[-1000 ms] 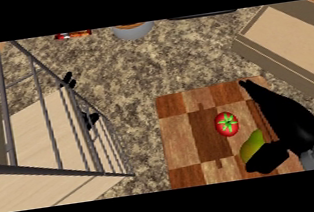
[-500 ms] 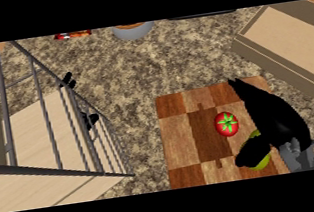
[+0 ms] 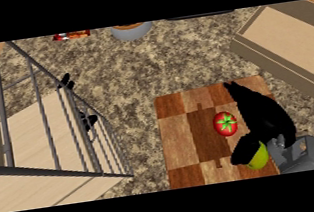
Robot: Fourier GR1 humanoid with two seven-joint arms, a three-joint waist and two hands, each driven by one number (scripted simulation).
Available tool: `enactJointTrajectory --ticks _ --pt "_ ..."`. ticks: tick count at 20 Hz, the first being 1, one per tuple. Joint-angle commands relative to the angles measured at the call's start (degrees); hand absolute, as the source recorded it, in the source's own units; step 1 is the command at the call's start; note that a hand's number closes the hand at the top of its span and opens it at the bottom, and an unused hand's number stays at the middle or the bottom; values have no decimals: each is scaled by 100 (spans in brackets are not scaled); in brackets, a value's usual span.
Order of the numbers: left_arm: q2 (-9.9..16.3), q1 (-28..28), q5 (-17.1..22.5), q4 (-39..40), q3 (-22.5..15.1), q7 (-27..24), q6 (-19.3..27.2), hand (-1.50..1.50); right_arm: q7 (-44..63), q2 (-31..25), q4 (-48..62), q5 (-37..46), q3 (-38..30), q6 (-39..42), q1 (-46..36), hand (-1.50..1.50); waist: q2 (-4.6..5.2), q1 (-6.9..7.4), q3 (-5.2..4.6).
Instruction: Pick the tomato from the cutting board and place it in the cardboard box
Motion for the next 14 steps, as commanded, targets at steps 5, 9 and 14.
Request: enactJointTrajectory --ticks 5,9,14 --pt "376 364 483 303 937 464 164 0 297 267 460 221 79 54 9 -150 40 76 -93" --pt "213 514 348 496 822 198 136 0 337 520 779 182 41 195 -264 -150 61 120 -100" --pt "248 604 470 234 931 391 113 0 288 429 646 165 56 342 -93 -150 23 71 -98"
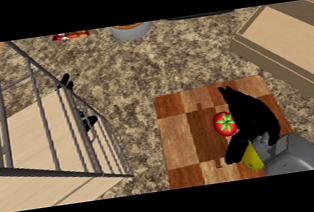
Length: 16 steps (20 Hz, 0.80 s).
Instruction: Pick the tomato from the cutting board and place it in the cardboard box
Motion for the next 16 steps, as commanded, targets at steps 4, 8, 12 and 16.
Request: enactJointTrajectory --ticks 4,8,12,16 --pt "98 550 309 353 727 197 321 0 215 290 381 154 94 32 -26 -150 35 84 -86" --pt "235 334 339 450 927 283 222 0 106 303 514 202 87 42 2 -150 36 39 -86" --pt "97 661 197 395 812 129 317 0 -157 238 536 336 164 -134 303 -150 22 33 -84" --pt "179 505 338 386 936 351 202 0 -362 228 690 471 8 -276 140 150 31 44 -80"
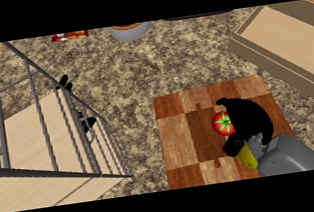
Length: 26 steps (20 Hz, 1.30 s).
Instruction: Pick the tomato from the cutting board and place it in the cardboard box
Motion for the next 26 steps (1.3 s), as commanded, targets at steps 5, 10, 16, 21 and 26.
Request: enactJointTrajectory --ticks 5,10,16,21,26 --pt "59 491 264 272 629 278 338 0 -408 7 171 236 -58 -58 -242 150 41 111 -96" --pt "42 575 209 396 698 115 293 0 -527 125 368 437 34 -184 -237 150 49 132 -99" --pt "77 326 195 436 761 295 264 0 -2002 -403 804 170 -164 167 -635 150 102 234 -89" --pt "-13 221 118 521 743 263 278 0 -2922 -740 1135 407 -103 279 -1012 150 89 200 -94" --pt "0 578 97 412 777 86 217 0 -3387 -961 1171 519 -503 -129 -1316 150 51 198 -99"
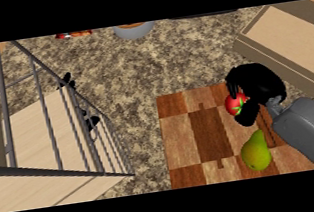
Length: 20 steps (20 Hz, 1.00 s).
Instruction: Pick the tomato from the cutting board and place it in the cardboard box
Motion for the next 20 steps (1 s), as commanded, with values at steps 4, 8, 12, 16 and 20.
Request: enactJointTrajectory --ticks 4,8,12,16,20 --pt "189 671 257 329 791 216 379 0 -524 -397 -653 9 -412 -185 -306 150 -42 -78 -105" --pt "241 654 316 303 866 290 306 0 -163 -322 -1173 218 -685 -565 -534 150 -55 -109 -105" --pt "112 636 212 397 856 221 416 0 318 -622 -1705 58 -1314 -381 -946 150 -65 -192 -112" --pt "202 723 243 190 877 286 308 0 676 -905 -1813 7 -1858 -367 -929 150 -44 -154 -105" --pt "84 549 249 303 893 355 368 0 1007 -1159 -1904 41 -2246 -267 -1053 150 -28 -186 -106"
